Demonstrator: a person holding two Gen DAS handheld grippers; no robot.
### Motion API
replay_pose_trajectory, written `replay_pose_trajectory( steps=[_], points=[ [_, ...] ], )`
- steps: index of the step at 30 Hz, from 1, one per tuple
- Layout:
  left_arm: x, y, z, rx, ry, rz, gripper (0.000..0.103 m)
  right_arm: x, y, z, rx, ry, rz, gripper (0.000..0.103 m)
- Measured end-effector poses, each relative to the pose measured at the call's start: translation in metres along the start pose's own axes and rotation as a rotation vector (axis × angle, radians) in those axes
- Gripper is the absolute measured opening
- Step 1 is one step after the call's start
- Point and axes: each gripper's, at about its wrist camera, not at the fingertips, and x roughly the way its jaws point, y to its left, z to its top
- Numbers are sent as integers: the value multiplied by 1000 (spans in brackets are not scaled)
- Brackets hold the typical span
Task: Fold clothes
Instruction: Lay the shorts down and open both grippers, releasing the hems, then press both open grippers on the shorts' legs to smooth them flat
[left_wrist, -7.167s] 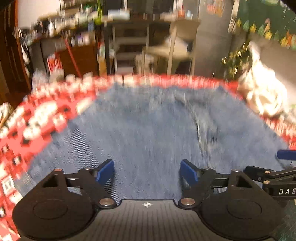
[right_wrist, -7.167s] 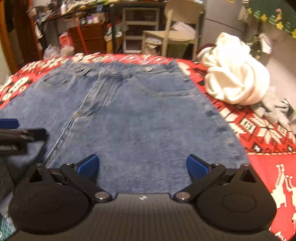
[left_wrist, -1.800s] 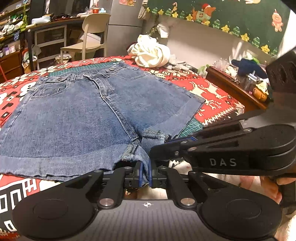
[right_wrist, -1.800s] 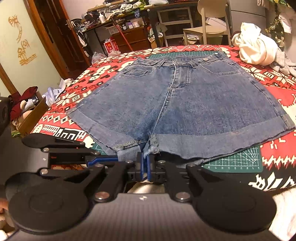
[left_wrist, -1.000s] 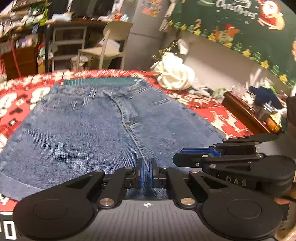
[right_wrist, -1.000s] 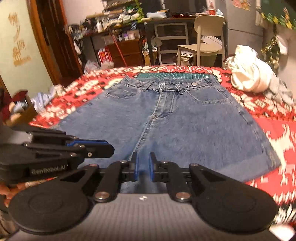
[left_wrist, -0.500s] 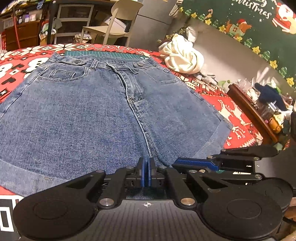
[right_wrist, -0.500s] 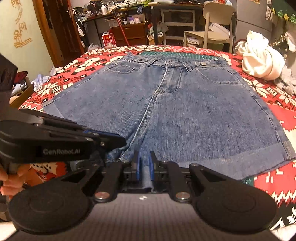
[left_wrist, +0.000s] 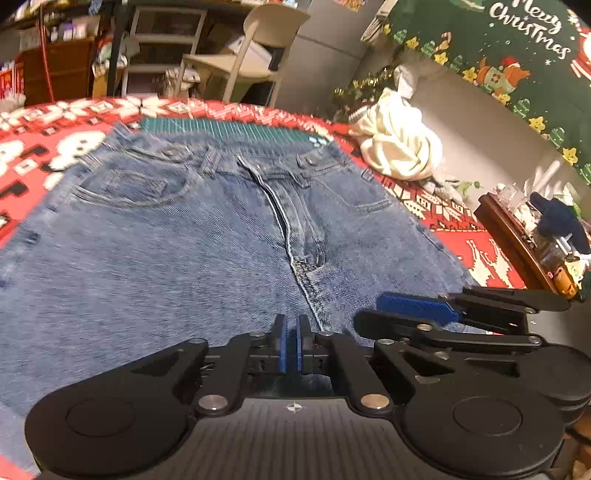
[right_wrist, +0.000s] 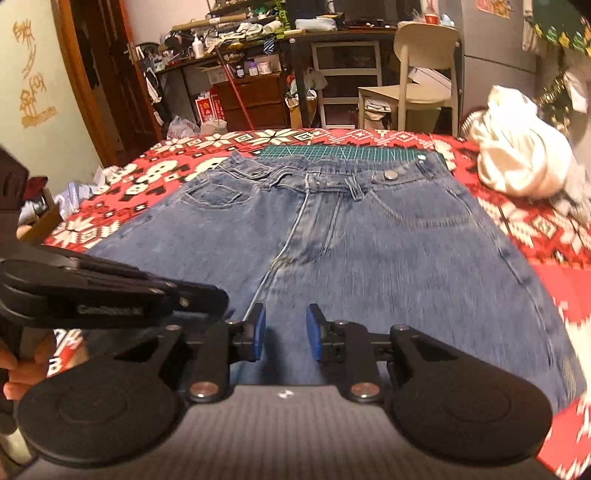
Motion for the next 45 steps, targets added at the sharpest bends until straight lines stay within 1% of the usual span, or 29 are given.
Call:
replay_pose_trajectory(
  steps=[1, 3, 5, 7, 8, 9, 10, 11, 14, 18, 21, 22, 23, 24, 25, 26, 27, 31, 33, 34, 35, 39, 40, 41, 43, 44, 45],
  points=[
    [6, -2, 1, 3, 13, 2, 3, 6, 0, 2, -8, 10, -11, 31],
    [8, -9, -1, 35, -1, 12, 2, 14, -1, 0, -6, 30, -24, 35],
    [9, -13, -3, 70, -7, 29, 3, 20, -1, -4, -3, 40, -32, 36],
    [11, -8, -2, 49, -6, 17, 4, 20, 0, -8, -21, 19, -35, 39],
    [11, -3, 0, 14, -2, -5, 7, 20, 1, -9, -34, 20, -28, 55],
    [12, 3, 1, -21, 2, -27, 7, 21, 2, -8, -48, 39, -5, 98],
    [12, 8, 2, -54, 10, -44, 8, 24, 5, -8, -59, 70, 29, 102],
    [13, 11, 3, -68, 16, -56, 8, 25, 11, -9, -81, 85, 44, 102],
    [14, 18, 5, -107, 30, -87, 8, 32, 28, -12, -175, 98, -12, 102],
    [14, 20, 5, -127, 35, -106, 10, 37, 32, -14, -176, 87, -13, 102],
    [13, 20, 5, -124, 36, -115, 13, 40, 32, -14, -174, 86, -13, 102],
    [12, 20, 6, -126, 40, -117, 16, 41, 33, -13, -172, 89, -14, 102],
    [12, 20, 7, -131, 45, -128, 26, 41, 31, -12, -168, 93, -16, 102],
    [12, 19, 8, -134, 52, -151, 34, 40, 28, -10, -167, 96, -16, 102],
    [12, 18, 9, -132, 56, -165, 48, 41, 27, -10, -167, 94, -15, 102],
    [11, 14, 10, -115, 60, -156, 56, 40, 26, -11, -165, 88, -12, 102],
    [10, 10, 11, -98, 65, -145, 57, 38, 26, -12, -165, 81, -9, 102],
    [4, -6, 13, -2, 63, -24, 57, 34, 26, -15, -189, 74, 5, 102],
    [-4, -8, 14, 15, 44, -15, 57, 34, 26, -14, -196, 78, 9, 102],
    [-9, -9, 14, 24, 34, -13, 59, 34, 27, -13, -194, 78, 9, 102],
    [-12, -9, 15, 35, 30, 10, 63, 34, 27, -13, -192, 78, 7, 102],
    [-20, -9, 16, 106, 32, 184, 64, 35, 30, -8, -191, 104, -11, 102],
    [-21, -9, 16, 120, 33, 206, 64, 34, 31, -6, -189, 111, -21, 102],
    [-24, -6, 16, 122, 31, 216, 65, 31, 32, -3, -184, 101, -37, 102],
    [-30, 2, 16, 92, 27, 239, 67, 19, 31, 3, -174, 54, -56, 102],
    [-32, 6, 16, 76, 23, 243, 70, 13, 30, 5, -167, 36, -61, 102],
    [-33, 11, 15, 58, 20, 246, 72, 7, 27, 8, -155, 28, -69, 102]
  ],
)
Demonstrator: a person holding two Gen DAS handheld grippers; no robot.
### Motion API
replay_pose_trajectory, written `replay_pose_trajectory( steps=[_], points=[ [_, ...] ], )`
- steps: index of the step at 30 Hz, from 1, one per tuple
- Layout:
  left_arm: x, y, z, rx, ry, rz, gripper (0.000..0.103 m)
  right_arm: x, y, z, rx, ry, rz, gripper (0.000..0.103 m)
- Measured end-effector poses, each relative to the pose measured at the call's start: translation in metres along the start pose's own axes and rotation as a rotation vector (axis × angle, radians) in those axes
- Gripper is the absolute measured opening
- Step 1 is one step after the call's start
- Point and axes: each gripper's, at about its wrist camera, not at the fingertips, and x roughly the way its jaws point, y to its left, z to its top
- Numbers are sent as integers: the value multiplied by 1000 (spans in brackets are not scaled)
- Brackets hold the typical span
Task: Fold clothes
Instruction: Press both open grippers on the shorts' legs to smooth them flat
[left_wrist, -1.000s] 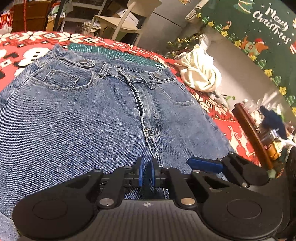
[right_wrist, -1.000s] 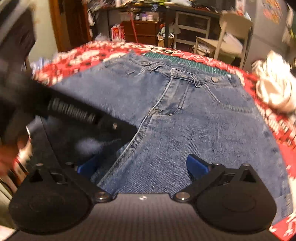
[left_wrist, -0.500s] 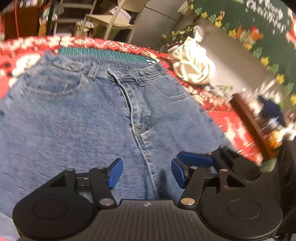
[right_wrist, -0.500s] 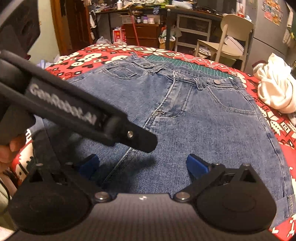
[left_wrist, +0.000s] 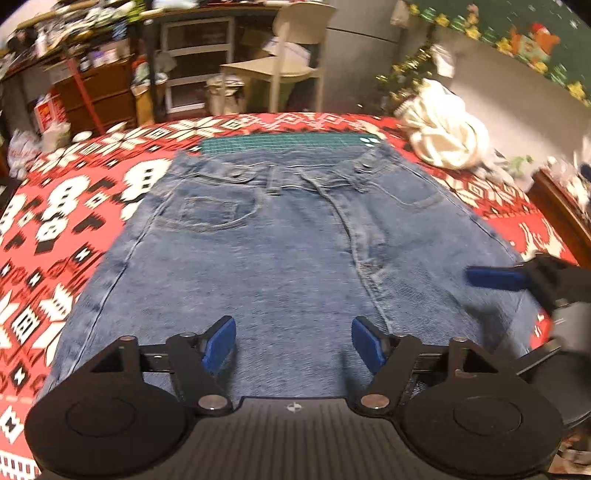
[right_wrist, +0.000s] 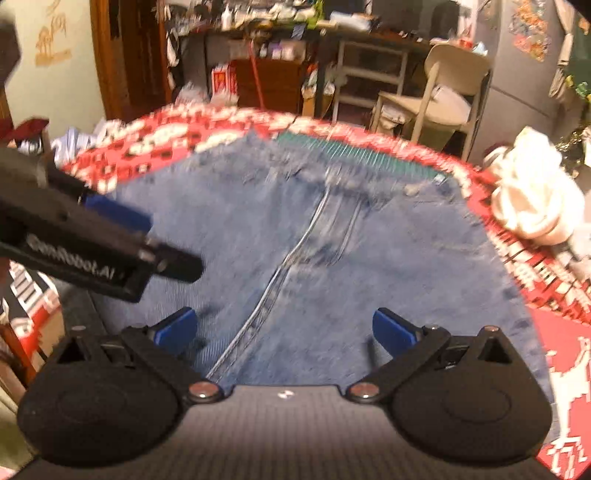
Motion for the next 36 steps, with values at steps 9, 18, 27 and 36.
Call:
replay_pose_trajectory(
  steps=[9, 18, 27, 36],
  points=[
    [24, -3, -14, 6, 38, 59, 82, -1, -38, -12, 111, 57, -133, 102],
    [37, -18, -17, 70, 35, 94, 103, 14, -43, -33, 153, 58, -154, 102],
    [38, -17, -14, 57, 61, 88, 103, 16, -40, -32, 184, 65, -172, 102],
    [40, -17, -9, 34, 78, 89, 103, 20, -41, -26, 188, 70, -177, 102]
  ],
)
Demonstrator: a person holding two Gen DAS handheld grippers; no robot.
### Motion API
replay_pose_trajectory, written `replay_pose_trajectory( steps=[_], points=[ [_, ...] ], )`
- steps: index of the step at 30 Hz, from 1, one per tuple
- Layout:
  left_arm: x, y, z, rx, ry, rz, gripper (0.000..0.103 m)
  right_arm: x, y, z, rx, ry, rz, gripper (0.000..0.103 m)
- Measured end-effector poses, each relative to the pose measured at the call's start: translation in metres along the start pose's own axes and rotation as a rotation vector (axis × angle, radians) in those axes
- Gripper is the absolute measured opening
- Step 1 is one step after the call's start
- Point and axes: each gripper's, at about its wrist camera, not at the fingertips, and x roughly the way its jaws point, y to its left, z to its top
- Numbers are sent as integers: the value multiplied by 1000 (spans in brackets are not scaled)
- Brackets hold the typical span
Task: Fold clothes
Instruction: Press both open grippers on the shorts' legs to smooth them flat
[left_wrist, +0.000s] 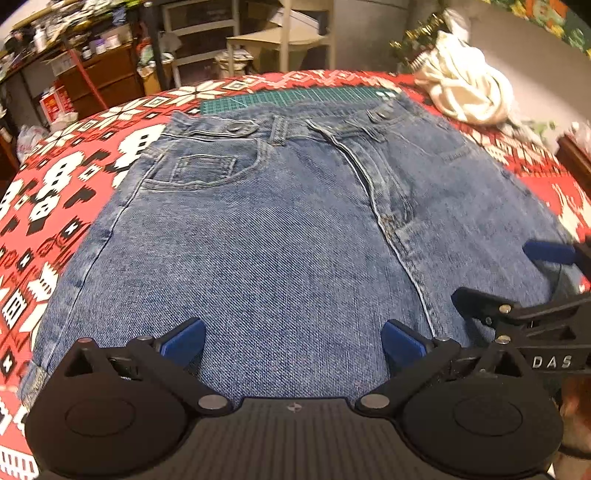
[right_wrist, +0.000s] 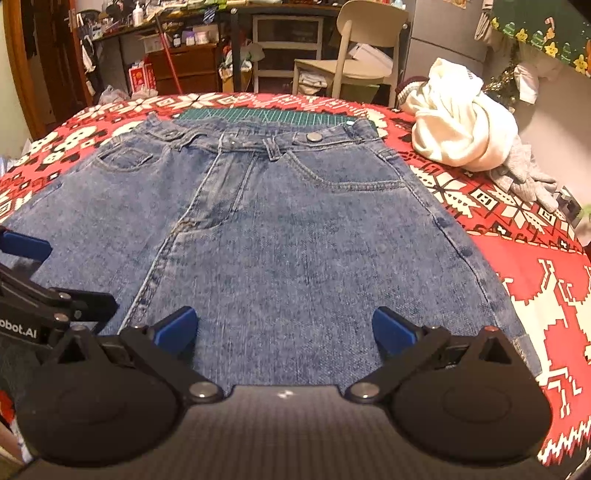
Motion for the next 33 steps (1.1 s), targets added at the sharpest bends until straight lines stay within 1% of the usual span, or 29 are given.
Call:
replay_pose_trajectory(
  steps=[5, 10, 15, 19, 22, 24, 25, 27, 29, 33],
  points=[
    [-2, 5, -1, -73, -33, -8, 103, 1, 0, 2, 8, 13, -2, 102],
    [1, 1, 3, -28, 1, 2, 103, 1, -1, 2, 0, 11, 6, 102],
    [1, 0, -1, 14, -6, 6, 103, 0, 0, 0, 5, 5, -2, 102],
    [2, -2, 3, 20, 15, 11, 103, -3, -2, -2, 23, -5, -5, 102],
    [4, -2, 6, 17, 39, 14, 103, -11, -7, -2, 36, -32, 8, 97],
    [5, -2, 9, 16, 51, 15, 103, -17, -14, -1, 48, -49, 3, 96],
    [5, -1, 9, 17, 56, 15, 103, -19, -18, -1, 61, -52, -3, 96],
    [5, -1, 9, 20, 57, 13, 103, -21, -28, 0, 102, -52, -9, 91],
    [6, -1, 10, 24, 61, 10, 103, -22, -38, 1, 135, -41, -6, 89],
    [8, -1, 17, 22, 101, 11, 103, -24, -45, 9, 116, -23, -63, 84]
  ],
)
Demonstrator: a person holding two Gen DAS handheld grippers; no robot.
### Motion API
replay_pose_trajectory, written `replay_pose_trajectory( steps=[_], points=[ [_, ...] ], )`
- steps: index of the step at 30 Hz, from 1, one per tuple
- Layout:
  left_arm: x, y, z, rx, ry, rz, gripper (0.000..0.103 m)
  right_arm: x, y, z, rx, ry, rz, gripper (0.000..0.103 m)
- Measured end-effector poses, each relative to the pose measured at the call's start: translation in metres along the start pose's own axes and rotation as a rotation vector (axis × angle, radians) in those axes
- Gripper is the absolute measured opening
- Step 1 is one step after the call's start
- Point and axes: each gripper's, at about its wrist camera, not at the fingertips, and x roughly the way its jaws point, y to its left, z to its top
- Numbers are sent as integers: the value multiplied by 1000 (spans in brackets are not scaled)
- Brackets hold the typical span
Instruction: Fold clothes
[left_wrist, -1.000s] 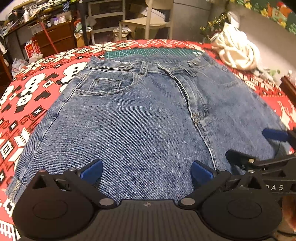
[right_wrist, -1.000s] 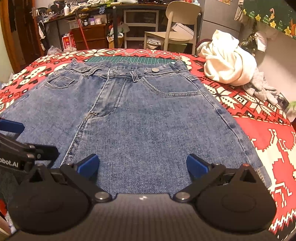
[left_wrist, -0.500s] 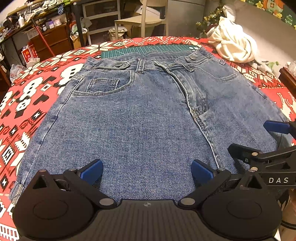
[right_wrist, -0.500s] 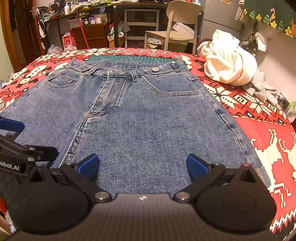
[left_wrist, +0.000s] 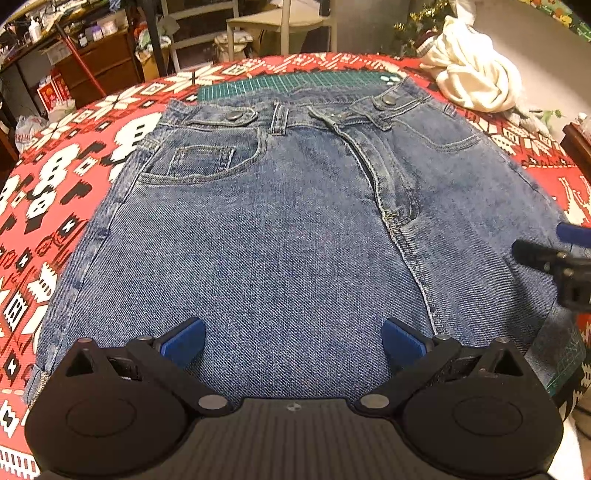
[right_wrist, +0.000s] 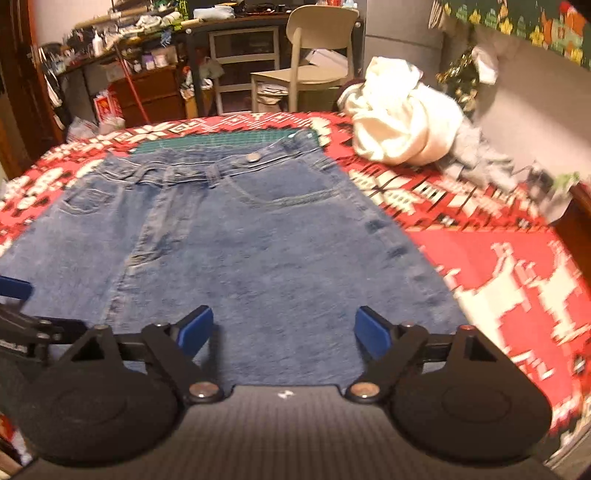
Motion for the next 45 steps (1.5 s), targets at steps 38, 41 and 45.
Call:
replay_pose_trajectory(
  steps=[38, 41, 45],
  points=[
    [-2, 3, -2, 12, -7, -9, 103, -34, 7, 30, 195, 125, -13, 72],
    [-1, 3, 1, 1, 20, -3, 103, -22, -3, 28, 245, 152, 15, 59],
    [1, 2, 5, -11, 43, 2, 103, -9, -11, 27, 281, 171, 32, 38]
  ],
)
